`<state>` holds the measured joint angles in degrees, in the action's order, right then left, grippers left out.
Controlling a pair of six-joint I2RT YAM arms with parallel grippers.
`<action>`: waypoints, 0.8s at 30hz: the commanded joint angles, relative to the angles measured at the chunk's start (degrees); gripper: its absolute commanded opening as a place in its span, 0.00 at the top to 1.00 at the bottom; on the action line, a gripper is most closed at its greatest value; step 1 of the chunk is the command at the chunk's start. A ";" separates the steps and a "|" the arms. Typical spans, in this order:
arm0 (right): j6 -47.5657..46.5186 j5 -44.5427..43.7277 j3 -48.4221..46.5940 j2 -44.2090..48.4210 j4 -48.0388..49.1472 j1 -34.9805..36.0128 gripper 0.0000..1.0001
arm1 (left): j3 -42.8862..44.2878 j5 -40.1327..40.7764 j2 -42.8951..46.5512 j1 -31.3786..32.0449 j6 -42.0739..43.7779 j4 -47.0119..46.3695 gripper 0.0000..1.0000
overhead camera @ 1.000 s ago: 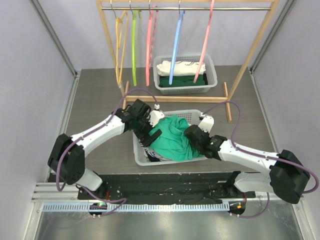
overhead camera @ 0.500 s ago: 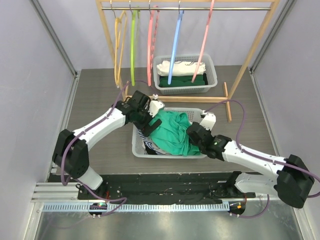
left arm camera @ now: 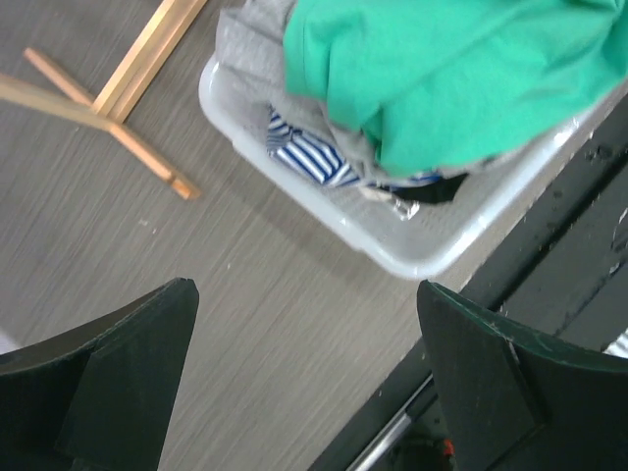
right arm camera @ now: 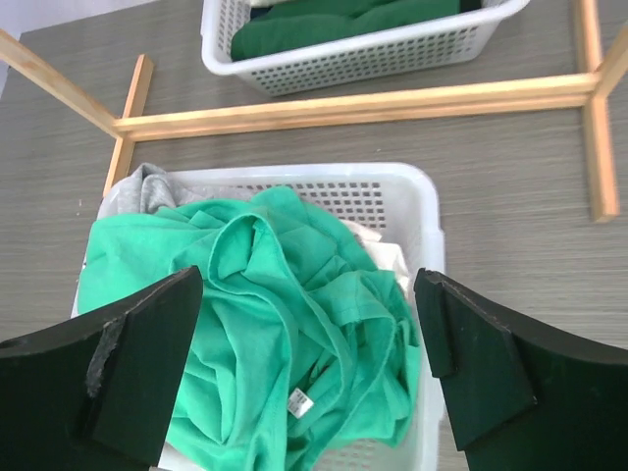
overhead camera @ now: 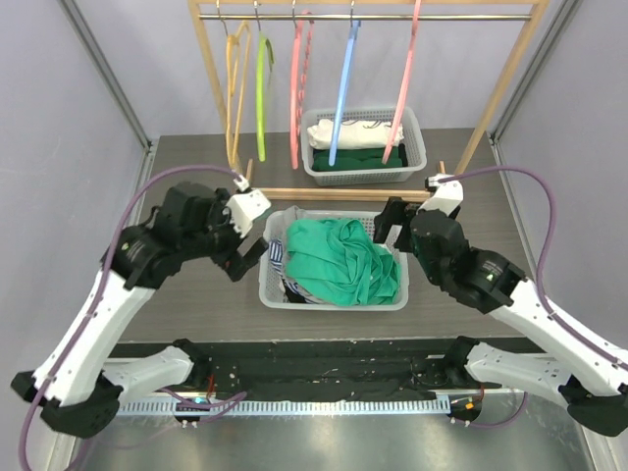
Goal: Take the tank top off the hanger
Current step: Reset both arms
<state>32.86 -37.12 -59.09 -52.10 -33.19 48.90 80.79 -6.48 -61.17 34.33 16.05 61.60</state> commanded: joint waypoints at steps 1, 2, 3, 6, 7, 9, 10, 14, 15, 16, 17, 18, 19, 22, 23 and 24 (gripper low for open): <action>-3.68 -4.01 -6.56 0.59 -9.94 0.23 0.00 | -0.90 2.26 7.09 -0.31 1.88 10.11 0.00; -3.60 -4.18 -7.87 1.03 -10.57 0.31 0.00 | -1.08 2.78 8.16 -1.36 1.88 10.55 0.00; -4.03 -4.62 -8.14 1.55 -11.10 0.23 0.00 | -1.69 3.57 8.95 -1.98 1.79 10.64 0.00; -5.87 -4.71 -8.06 4.01 -11.46 0.31 0.00 | -3.97 9.72 12.03 -3.56 2.31 6.80 0.00; -6.75 -4.71 -8.06 4.80 -11.55 0.31 0.00 | -4.59 11.39 12.73 -4.00 2.14 5.21 0.00; -6.94 -4.80 -8.15 5.16 -11.98 0.23 0.00 | -5.82 13.50 13.70 -5.31 1.18 0.91 0.00; -7.28 -4.10 -8.49 5.16 -11.99 0.23 0.00 | -6.08 13.42 13.79 -5.67 -0.31 -0.24 0.00; -7.90 -3.57 -8.85 3.85 -11.72 0.31 0.00 | -6.79 14.65 11.43 -5.94 -3.65 -5.61 0.00; -7.81 -3.74 -8.94 3.24 -11.55 0.31 0.00 | -7.05 14.92 10.38 -6.02 -4.01 -7.71 0.00; -7.81 -4.01 -8.94 3.14 -11.29 0.31 0.00 | -7.23 15.35 9.67 -6.03 -4.36 -8.86 0.00; -8.07 -4.10 -8.68 3.05 -10.85 0.31 0.00 | -8.10 15.62 9.40 -6.03 -4.89 -10.00 0.00; -8.16 -4.18 -8.59 3.14 -10.23 0.31 0.00 | -8.63 16.14 8.96 -5.94 -4.89 -12.01 0.00; -8.34 -4.53 -8.32 3.23 -10.05 0.31 0.00 | -9.25 16.41 8.96 -6.20 -4.80 -13.08 0.00; -8.51 -4.71 -7.71 3.32 -9.79 0.31 0.00 | -11.53 16.24 8.87 -7.16 -4.89 -15.90 0.00; -8.69 -4.80 -7.53 3.32 -9.79 0.31 0.00 | -12.41 16.15 9.05 -7.34 -5.24 -16.51 0.00; -8.69 -4.54 -7.27 3.23 -9.88 0.31 0.00 | -12.85 16.06 9.13 -7.60 -5.33 -17.73 0.01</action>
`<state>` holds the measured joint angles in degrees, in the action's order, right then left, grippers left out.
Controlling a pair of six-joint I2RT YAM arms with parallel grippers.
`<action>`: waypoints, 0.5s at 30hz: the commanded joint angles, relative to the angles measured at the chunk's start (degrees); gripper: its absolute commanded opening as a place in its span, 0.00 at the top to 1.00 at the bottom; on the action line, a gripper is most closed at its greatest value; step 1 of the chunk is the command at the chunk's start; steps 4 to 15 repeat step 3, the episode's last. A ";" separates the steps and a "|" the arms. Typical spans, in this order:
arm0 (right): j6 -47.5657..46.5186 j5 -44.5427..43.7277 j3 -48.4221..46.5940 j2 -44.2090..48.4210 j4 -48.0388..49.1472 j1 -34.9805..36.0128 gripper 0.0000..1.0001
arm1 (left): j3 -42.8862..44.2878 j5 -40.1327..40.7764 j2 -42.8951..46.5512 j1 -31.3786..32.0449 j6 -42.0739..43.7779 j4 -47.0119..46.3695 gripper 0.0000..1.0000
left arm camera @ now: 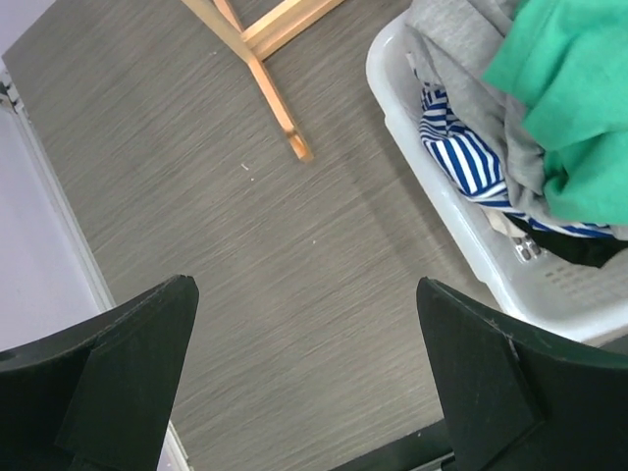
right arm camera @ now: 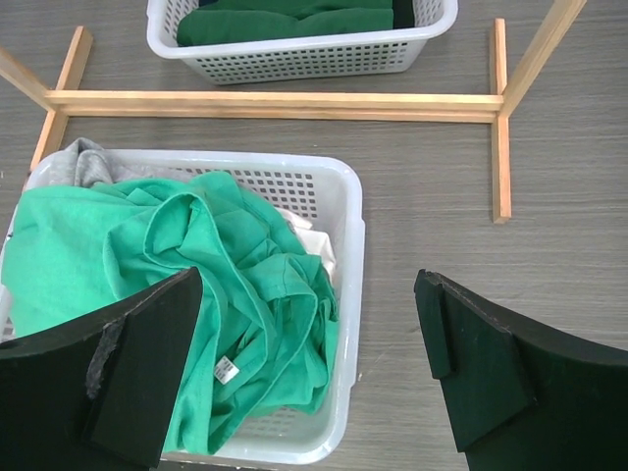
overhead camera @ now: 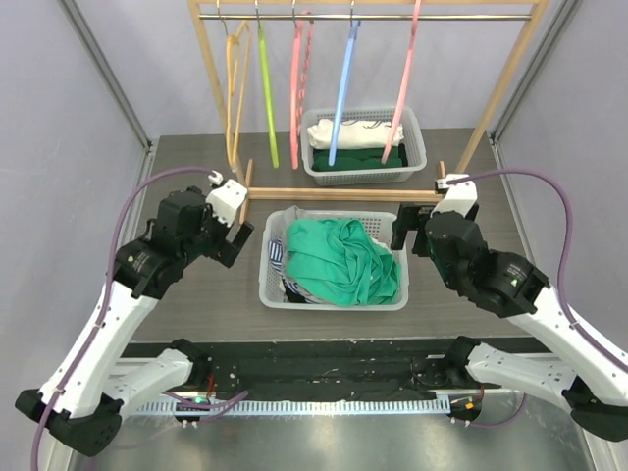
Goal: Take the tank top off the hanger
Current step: Reset both arms
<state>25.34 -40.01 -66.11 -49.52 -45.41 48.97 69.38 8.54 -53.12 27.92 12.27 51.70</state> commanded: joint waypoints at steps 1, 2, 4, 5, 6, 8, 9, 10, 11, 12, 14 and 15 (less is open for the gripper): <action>-1.17 -1.48 0.36 0.74 2.34 0.25 0.00 | -1.88 0.96 0.92 -1.46 -1.46 -8.37 0.00; -1.17 -1.56 0.71 0.65 2.52 0.25 0.00 | -2.32 0.87 0.74 -2.08 -1.38 -8.72 0.00; -1.26 -1.65 1.15 0.74 2.95 0.25 0.00 | -2.50 0.70 0.57 -2.52 -1.20 -9.25 0.00; -1.26 -1.65 1.15 0.74 2.95 0.25 0.00 | -2.50 0.70 0.57 -2.52 -1.20 -9.25 0.00; -1.26 -1.65 1.15 0.74 2.95 0.25 0.00 | -2.50 0.70 0.57 -2.52 -1.20 -9.25 0.00; -1.26 -1.65 1.15 0.74 2.95 0.25 0.00 | -2.50 0.70 0.57 -2.52 -1.20 -9.25 0.00; -1.26 -1.65 1.15 0.74 2.95 0.25 0.00 | -2.50 0.70 0.57 -2.52 -1.20 -9.25 0.00; -1.26 -1.65 1.15 0.74 2.95 0.25 0.00 | -2.50 0.70 0.57 -2.52 -1.20 -9.25 0.00; -1.26 -1.65 1.15 0.74 2.95 0.25 0.00 | -2.50 0.70 0.57 -2.52 -1.20 -9.25 0.00; -1.26 -1.65 1.15 0.74 2.95 0.25 0.00 | -2.50 0.70 0.57 -2.52 -1.20 -9.25 0.00; -1.26 -1.65 1.15 0.74 2.95 0.25 0.00 | -2.50 0.70 0.57 -2.52 -1.20 -9.25 0.00; -1.26 -1.65 1.15 0.74 2.95 0.25 0.00 | -2.50 0.70 0.57 -2.52 -1.20 -9.25 0.00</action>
